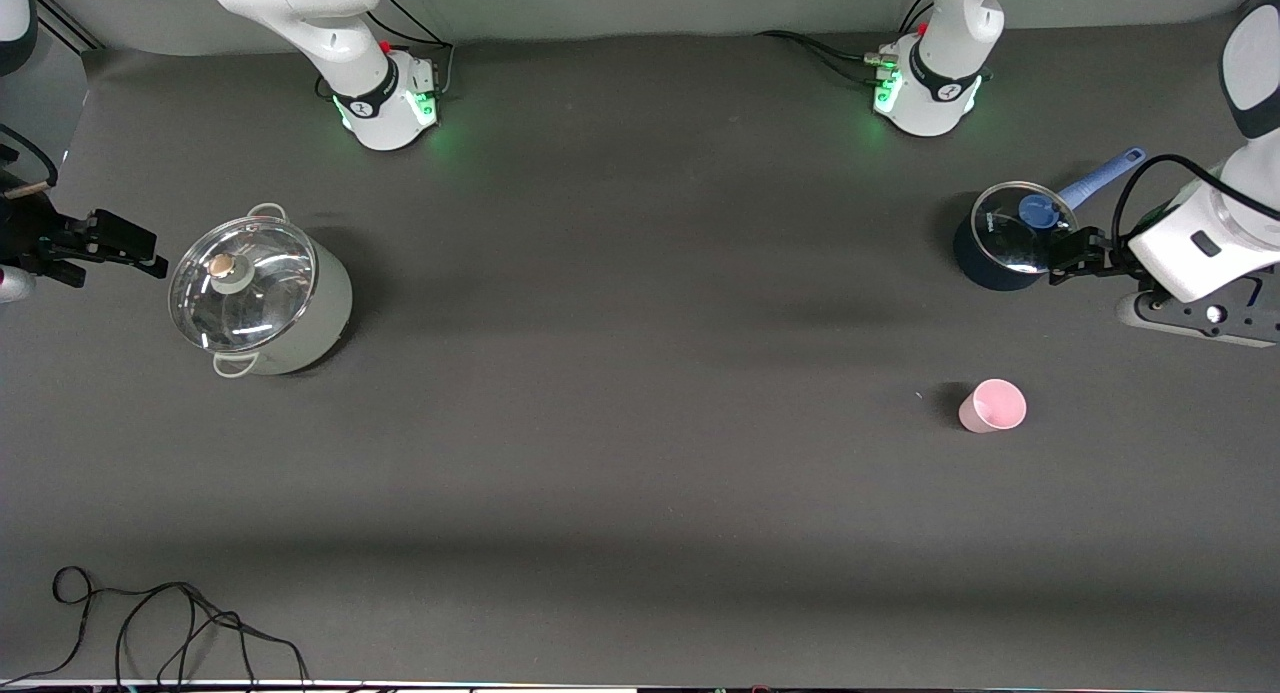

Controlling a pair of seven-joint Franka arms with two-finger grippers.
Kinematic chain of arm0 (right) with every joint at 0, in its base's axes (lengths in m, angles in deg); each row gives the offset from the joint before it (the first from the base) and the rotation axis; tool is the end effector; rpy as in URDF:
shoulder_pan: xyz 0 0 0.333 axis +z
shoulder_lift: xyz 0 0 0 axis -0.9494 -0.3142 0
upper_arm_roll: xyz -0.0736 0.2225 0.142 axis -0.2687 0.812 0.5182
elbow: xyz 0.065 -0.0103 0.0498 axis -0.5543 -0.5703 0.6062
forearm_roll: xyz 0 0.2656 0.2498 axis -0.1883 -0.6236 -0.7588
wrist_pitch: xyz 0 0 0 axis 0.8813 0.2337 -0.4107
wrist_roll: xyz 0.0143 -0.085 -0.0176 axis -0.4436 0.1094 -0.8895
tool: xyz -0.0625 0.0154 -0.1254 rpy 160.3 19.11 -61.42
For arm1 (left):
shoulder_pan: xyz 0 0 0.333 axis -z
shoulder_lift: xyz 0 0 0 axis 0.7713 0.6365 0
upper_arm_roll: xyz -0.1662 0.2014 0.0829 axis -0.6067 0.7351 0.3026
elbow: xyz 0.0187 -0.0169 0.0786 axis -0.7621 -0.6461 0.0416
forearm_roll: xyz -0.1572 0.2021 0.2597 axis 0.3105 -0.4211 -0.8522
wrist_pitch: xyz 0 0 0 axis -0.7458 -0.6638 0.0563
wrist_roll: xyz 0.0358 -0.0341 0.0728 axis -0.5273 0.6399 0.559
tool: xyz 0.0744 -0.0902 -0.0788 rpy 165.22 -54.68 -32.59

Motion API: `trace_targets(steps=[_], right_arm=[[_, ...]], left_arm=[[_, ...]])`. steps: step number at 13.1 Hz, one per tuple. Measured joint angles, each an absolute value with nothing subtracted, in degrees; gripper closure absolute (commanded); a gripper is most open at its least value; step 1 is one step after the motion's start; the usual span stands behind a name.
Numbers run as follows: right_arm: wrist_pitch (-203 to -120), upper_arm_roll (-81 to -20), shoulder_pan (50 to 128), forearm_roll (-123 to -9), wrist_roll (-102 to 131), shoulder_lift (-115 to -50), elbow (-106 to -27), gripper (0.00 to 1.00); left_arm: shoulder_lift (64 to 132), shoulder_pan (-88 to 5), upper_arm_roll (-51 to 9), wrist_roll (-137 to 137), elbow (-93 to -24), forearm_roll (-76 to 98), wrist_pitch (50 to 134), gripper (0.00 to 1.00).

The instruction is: Transfer pink cup from left to right arm

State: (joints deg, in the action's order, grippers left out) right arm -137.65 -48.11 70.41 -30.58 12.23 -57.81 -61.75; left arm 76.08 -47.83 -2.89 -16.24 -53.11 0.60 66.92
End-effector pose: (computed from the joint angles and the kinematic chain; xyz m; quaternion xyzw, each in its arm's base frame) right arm 0.5198 -0.0361 0.5312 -0.9995 -0.0287 0.0109 0.0115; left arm 0.5347 -0.0257 0.4855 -0.9921 0.1130 0.0548 0.0054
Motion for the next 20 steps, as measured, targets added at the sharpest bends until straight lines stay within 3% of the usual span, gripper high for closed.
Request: trace_targets(steps=[4, 8, 14, 20], right_arm=[[-137.9, -48.1, 70.4, -30.6, 12.2, -57.9, -61.7, 0.0], [-138.1, -48.0, 70.4, -30.6, 12.2, -58.0, -61.7, 0.0], [-138.3, -48.0, 70.4, -30.6, 12.2, -58.0, -61.7, 0.0], [-138.5, -48.0, 70.5, -30.6, 12.2, -58.1, -61.8, 0.0]], left_arm=[[76.2, -52.7, -2.8, -34.3, -52.7, 1.7, 67.2, 0.01], [78.8, -63.5, -2.6, -61.8, -51.1, 14.1, 67.3, 0.01], [92.1, -74.4, -2.6, -95.0, -44.5, 31.0, 67.3, 0.01], [106.1, -80.7, -2.7, -119.6, -43.8, 46.1, 66.3, 0.02]])
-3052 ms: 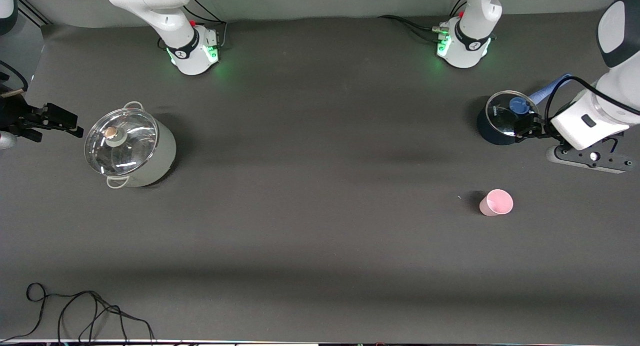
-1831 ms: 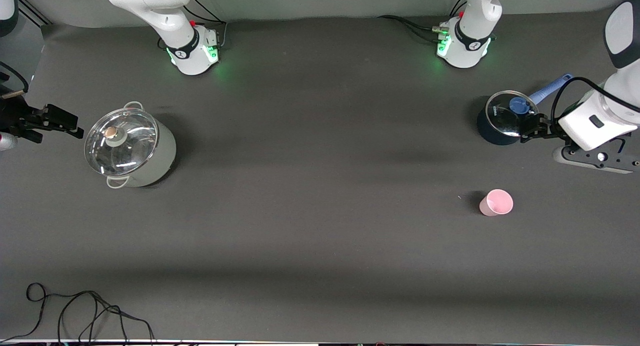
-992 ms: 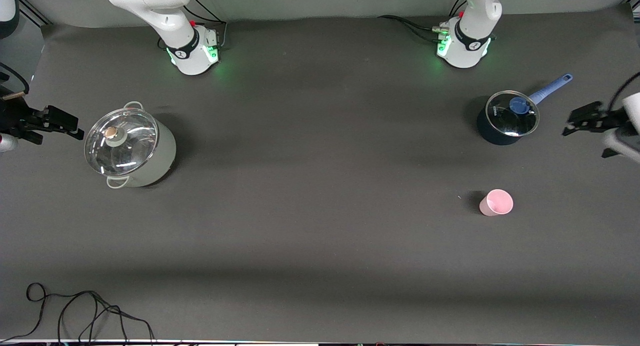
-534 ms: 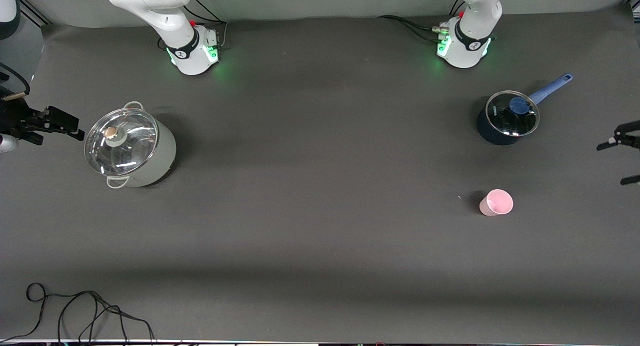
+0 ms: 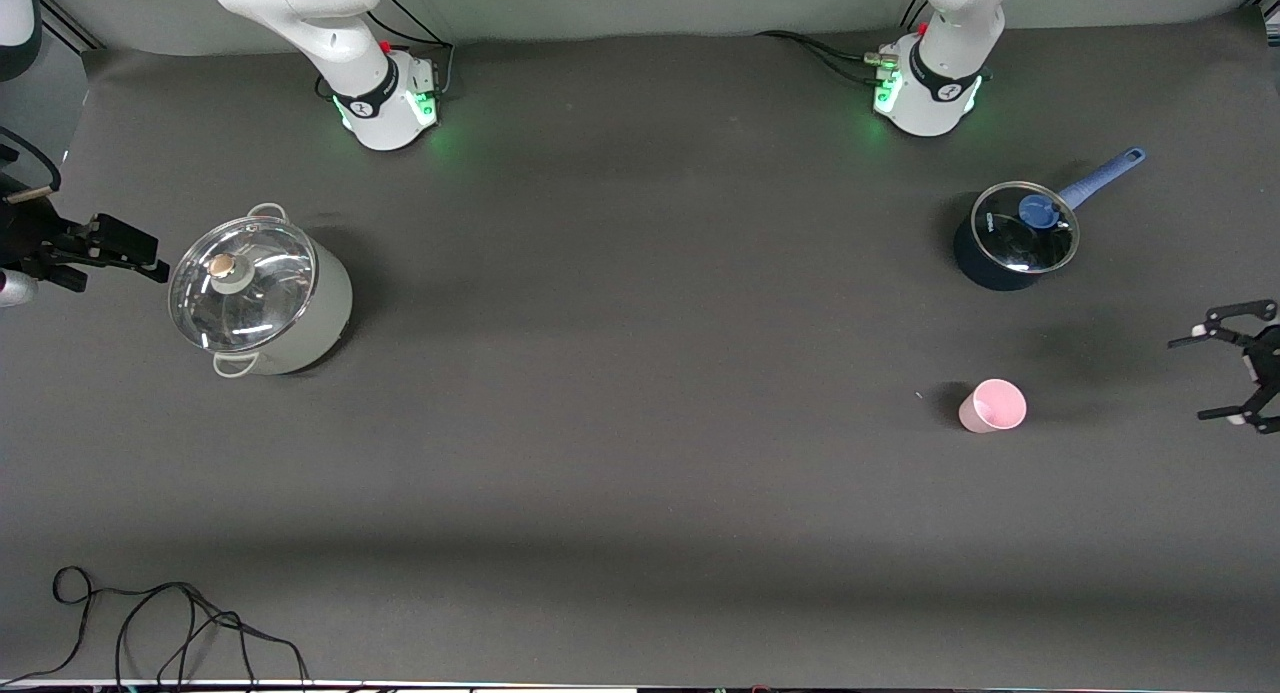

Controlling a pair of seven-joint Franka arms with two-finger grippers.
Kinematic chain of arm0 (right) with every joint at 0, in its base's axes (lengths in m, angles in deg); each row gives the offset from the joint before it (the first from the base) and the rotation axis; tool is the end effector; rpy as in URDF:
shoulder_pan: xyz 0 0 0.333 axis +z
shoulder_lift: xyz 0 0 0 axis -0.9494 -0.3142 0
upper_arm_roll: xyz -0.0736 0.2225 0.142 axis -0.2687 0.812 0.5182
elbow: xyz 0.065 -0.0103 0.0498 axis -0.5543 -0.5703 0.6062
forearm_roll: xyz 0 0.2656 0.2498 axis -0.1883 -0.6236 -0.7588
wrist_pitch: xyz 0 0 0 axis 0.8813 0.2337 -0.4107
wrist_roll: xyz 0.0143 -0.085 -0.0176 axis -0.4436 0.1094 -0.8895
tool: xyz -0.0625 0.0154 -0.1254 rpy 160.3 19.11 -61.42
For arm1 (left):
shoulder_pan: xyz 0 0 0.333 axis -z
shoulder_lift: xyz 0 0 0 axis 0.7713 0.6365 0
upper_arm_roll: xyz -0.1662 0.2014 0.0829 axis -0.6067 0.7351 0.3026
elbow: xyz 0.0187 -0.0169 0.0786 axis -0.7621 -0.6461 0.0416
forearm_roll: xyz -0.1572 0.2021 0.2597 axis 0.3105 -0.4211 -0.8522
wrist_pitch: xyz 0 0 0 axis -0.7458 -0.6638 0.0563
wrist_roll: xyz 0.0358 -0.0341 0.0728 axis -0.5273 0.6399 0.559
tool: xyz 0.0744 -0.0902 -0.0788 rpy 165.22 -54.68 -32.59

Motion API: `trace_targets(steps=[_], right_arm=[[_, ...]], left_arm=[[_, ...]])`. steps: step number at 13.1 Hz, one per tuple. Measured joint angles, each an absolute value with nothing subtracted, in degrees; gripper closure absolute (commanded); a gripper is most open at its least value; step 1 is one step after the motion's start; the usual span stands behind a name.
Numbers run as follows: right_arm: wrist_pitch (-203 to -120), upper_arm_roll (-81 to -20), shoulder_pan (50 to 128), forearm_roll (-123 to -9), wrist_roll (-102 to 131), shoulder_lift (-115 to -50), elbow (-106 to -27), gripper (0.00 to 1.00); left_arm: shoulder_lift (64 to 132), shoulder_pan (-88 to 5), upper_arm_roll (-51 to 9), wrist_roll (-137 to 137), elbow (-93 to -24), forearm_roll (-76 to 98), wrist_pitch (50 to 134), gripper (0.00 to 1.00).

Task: Transfer pink cup from left to right arm
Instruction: 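Lower the left gripper around the pink cup, then close the left gripper on the pink cup and lift it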

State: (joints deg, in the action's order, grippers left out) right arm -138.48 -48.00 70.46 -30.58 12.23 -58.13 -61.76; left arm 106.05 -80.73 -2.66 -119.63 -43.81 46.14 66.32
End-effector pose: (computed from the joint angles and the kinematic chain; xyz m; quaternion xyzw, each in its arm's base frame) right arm 0.5231 -0.0348 0.5294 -0.9995 -0.0300 0.0066 0.0109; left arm 0.5719 0.2186 0.2888 0.7357 -0.5249 0.2796 0.3242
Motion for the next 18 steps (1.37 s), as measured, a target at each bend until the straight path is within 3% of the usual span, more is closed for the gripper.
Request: trace_targets(steps=[10, 18], right_arm=[[-138.5, -48.0, 70.5, -30.6, 12.2, -58.3, -61.8, 0.0], [-138.6, -48.0, 70.5, -30.6, 12.2, -58.4, -61.8, 0.0]], left_arm=[[126.4, -81.6, -3.7, -145.9, -43.9, 61.2, 63.6, 0.02], [132.6, -81.2, -8.9, -150.1, -44.1, 65.5, 66.0, 0.02]])
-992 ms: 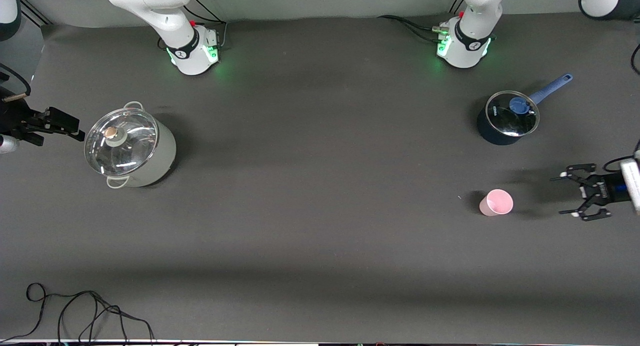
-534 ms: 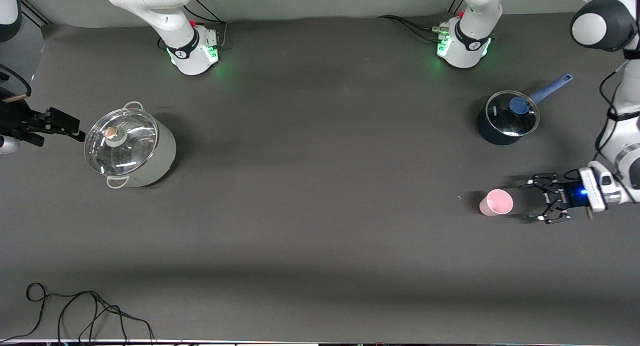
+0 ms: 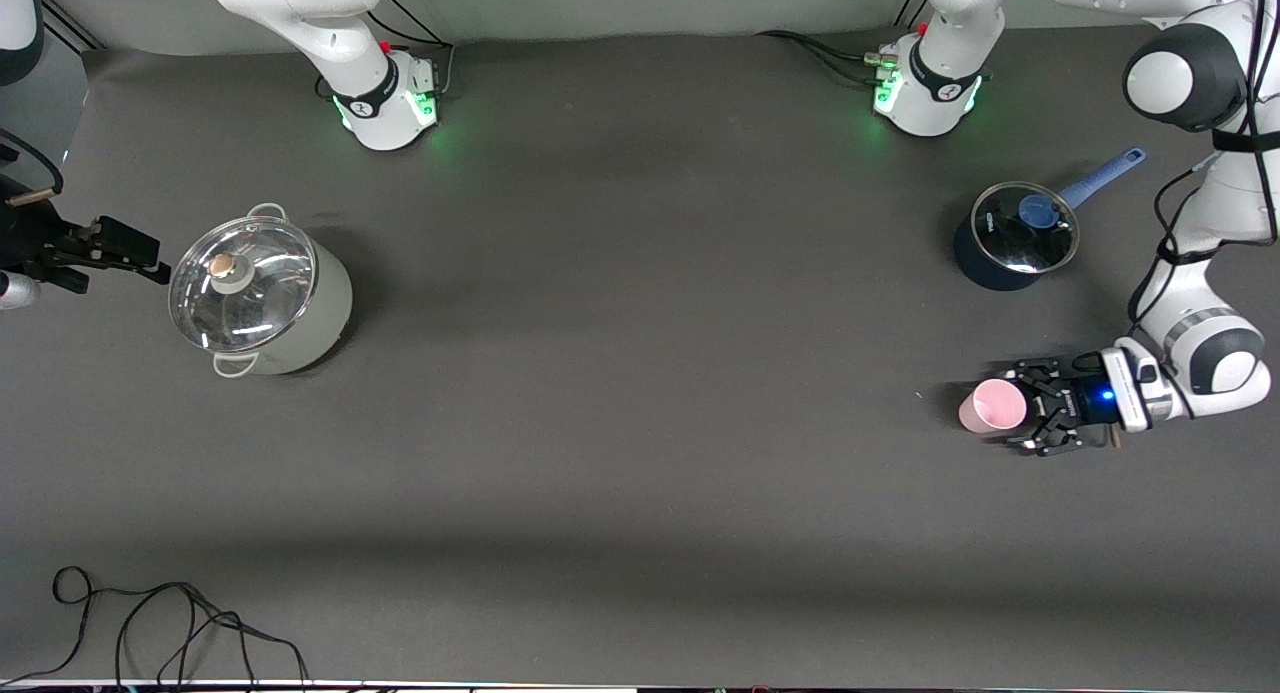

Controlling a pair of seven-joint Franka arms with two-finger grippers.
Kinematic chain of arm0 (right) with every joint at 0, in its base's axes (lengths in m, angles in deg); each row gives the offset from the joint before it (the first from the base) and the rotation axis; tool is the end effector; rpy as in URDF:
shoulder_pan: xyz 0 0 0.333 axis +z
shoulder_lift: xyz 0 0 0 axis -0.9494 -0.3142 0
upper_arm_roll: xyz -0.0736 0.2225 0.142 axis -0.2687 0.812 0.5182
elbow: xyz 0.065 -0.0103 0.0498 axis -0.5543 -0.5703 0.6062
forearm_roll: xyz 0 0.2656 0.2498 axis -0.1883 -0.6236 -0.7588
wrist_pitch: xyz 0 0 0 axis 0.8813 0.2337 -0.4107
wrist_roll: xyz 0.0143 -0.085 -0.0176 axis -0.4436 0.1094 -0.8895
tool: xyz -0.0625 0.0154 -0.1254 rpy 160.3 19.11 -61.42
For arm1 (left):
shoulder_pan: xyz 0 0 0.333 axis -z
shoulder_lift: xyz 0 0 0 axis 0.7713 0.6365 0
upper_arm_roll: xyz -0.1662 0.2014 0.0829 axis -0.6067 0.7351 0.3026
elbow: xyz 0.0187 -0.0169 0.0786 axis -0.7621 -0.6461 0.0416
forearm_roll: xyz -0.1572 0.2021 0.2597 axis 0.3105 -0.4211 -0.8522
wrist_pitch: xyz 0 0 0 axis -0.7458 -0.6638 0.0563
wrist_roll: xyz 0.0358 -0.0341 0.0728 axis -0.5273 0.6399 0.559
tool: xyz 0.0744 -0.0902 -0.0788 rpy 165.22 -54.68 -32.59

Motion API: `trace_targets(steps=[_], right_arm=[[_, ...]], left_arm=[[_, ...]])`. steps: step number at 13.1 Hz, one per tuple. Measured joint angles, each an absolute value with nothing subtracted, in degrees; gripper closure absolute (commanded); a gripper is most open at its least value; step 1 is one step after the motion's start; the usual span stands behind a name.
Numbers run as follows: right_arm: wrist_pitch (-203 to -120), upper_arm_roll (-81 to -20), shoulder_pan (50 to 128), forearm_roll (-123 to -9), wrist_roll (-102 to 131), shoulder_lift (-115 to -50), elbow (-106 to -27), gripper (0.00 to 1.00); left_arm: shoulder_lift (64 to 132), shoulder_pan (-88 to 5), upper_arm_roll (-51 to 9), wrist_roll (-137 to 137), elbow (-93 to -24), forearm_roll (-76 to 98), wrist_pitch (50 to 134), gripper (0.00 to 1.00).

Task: Transfer pink cup from left to right arm
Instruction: 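Close the left gripper on the pink cup and lift it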

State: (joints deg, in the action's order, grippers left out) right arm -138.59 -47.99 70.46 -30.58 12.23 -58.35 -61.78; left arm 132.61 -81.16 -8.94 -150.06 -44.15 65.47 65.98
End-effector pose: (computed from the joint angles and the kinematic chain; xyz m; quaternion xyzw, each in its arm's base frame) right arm 0.5241 -0.0347 0.5274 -0.9995 -0.0300 0.0077 0.0109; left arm 0.5586 0.1178 0.0590 0.5792 -0.5001 0.4716 0.4383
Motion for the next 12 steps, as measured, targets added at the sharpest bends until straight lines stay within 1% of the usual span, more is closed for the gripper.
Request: trace_targets(steps=[1, 2, 3, 4, 9, 12], right_arm=[[-138.6, -48.0, 70.5, -30.6, 12.2, -58.4, -61.8, 0.0], [-138.6, -48.0, 70.5, -30.6, 12.2, -58.4, -61.8, 0.0], [-138.6, -48.0, 70.5, -30.6, 12.2, -58.4, -61.8, 0.0], [-138.6, -48.0, 70.5, -30.6, 12.2, -58.4, -61.8, 0.0], [-138.6, -48.0, 70.5, -30.6, 12.2, -58.4, -61.8, 0.0], [-138.6, -48.0, 70.5, -30.6, 12.2, -58.4, -61.8, 0.0]], left_arm=[[132.9, -81.0, -9.7, -150.4, -44.4, 66.0, 66.7, 0.02], [133.1, -80.7, -10.2, -150.7, -44.7, 66.6, 67.3, 0.16], [133.3, -80.2, -10.5, -150.8, -44.9, 67.2, 67.7, 0.6], [133.5, -79.6, -10.6, -150.9, -44.9, 67.8, 68.0, 1.0], [133.5, -77.8, -11.5, -151.7, -44.7, 68.3, 68.6, 1.0], [133.1, -76.9, -16.7, -150.5, -44.3, 68.6, 70.2, 1.0]])
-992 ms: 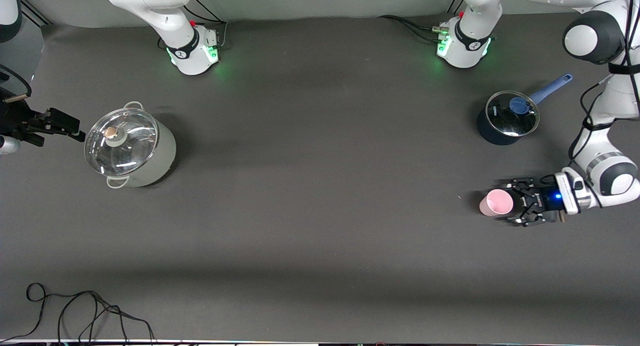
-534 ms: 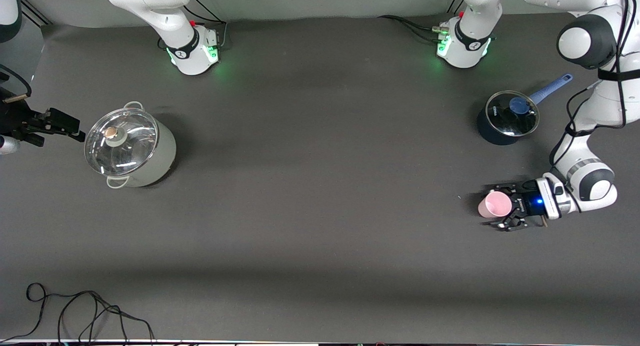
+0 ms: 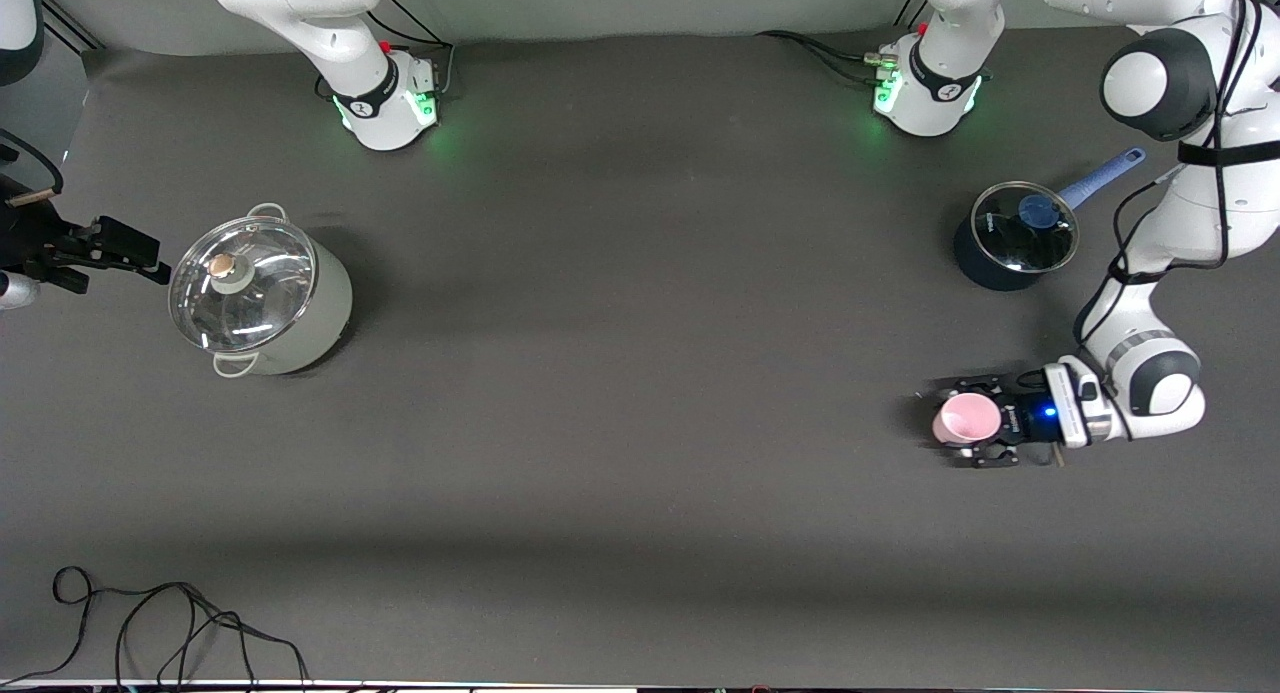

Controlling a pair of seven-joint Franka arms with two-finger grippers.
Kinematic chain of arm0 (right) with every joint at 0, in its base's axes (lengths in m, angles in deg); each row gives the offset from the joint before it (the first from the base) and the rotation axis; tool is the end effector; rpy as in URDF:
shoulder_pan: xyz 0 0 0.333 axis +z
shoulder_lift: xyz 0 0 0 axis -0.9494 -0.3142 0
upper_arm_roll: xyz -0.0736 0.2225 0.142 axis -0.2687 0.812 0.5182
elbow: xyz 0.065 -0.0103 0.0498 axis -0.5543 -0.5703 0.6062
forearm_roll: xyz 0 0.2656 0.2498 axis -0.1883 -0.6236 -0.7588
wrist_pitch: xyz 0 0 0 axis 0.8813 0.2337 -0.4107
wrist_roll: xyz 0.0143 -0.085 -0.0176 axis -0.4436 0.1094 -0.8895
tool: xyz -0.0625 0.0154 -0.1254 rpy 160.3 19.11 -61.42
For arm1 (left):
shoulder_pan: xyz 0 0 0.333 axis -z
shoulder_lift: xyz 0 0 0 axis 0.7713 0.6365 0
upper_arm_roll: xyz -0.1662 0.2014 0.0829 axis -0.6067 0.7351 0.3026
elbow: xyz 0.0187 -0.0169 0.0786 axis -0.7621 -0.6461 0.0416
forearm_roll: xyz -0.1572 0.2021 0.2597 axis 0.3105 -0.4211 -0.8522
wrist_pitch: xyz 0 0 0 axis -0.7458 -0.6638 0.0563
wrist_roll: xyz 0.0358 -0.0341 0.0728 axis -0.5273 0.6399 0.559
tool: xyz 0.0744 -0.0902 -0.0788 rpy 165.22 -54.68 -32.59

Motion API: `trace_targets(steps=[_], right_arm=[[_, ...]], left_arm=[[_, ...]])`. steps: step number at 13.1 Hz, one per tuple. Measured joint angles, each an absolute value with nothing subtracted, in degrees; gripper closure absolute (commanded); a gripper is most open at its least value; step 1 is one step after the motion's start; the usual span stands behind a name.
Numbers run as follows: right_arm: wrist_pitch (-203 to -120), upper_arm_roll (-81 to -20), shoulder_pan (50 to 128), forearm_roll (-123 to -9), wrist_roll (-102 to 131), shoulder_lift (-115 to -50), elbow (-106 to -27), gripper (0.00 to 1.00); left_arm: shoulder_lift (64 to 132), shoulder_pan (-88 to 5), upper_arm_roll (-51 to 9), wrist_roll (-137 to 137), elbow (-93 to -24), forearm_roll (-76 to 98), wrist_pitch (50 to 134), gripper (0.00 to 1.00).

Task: Transfer pink cup from left to right arm
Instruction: 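Close the left gripper on the pink cup and lift it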

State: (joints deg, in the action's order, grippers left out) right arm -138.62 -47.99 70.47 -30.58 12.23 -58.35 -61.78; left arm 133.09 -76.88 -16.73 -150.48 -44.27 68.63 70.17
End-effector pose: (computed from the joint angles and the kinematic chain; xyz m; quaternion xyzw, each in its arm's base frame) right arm 0.5241 -0.0347 0.5274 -0.9995 -0.0301 0.0075 0.0109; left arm 0.5920 0.0150 0.0765 0.5323 -0.5099 0.4962 0.4587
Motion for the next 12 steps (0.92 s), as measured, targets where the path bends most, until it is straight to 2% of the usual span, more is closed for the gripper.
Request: trace_targets(steps=[3, 7, 12], right_arm=[[-138.6, -48.0, 70.5, -30.6, 12.2, -58.4, -61.8, 0.0], [-138.7, -48.0, 70.5, -30.6, 13.7, -58.3, -61.7, 0.0], [-138.7, -48.1, 70.4, -30.6, 27.6, -58.3, -61.6, 0.0]], left_arm=[[132.3, -75.7, -24.2, -142.5, -42.4, 68.7, 77.8, 1.0], [132.3, -74.1, -37.5, -136.4, -41.6, 69.9, 93.7, 1.0], [132.3, -70.4, -50.8, -135.7, -41.6, 74.4, 110.2, 1.0]])
